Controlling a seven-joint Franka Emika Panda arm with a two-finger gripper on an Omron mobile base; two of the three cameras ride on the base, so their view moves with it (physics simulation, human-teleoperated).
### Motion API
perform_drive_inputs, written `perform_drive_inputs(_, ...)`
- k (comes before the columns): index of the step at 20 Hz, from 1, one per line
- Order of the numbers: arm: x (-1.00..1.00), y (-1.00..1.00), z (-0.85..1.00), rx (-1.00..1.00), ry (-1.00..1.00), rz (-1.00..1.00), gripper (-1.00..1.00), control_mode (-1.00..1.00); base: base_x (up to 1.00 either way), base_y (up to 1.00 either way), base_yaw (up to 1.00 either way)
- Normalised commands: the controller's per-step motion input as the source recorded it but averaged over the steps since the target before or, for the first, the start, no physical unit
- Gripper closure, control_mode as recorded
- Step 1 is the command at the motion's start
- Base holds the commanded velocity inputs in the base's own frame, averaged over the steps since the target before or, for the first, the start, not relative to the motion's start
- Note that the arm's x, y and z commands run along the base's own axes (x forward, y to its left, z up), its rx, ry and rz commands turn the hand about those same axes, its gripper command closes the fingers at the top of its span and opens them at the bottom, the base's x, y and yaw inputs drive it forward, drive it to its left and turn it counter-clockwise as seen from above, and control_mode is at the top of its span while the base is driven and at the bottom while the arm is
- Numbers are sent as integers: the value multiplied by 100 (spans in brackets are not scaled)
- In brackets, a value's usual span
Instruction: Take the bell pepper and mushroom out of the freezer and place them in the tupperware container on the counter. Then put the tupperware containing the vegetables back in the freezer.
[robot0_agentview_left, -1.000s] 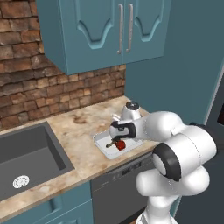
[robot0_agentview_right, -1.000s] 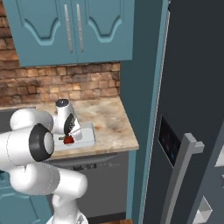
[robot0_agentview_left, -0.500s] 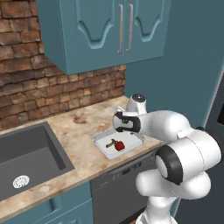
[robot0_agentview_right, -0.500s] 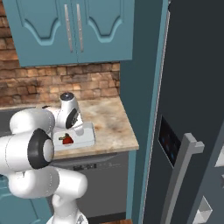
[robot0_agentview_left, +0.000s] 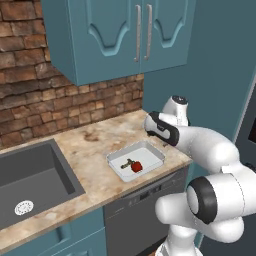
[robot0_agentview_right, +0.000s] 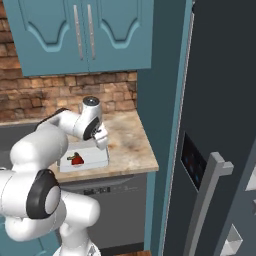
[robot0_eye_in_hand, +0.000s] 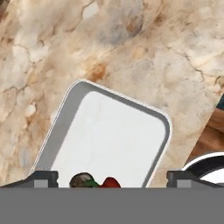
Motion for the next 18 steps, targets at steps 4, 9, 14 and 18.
perform_drive_inputs(4, 1, -14, 0, -27, 9, 31, -100, -100, 0, 0, 0)
perform_drive_inputs(9, 0, -20, -9, -23, 5, 37, -100, -100, 0, 0, 0)
perform_drive_inputs(14, 0, -20, -46, -3, 0, 28, -100, -100, 0, 0, 0)
perform_drive_inputs(18, 0, -18, -44, 11, -1, 11, -100, -100, 0, 0, 0)
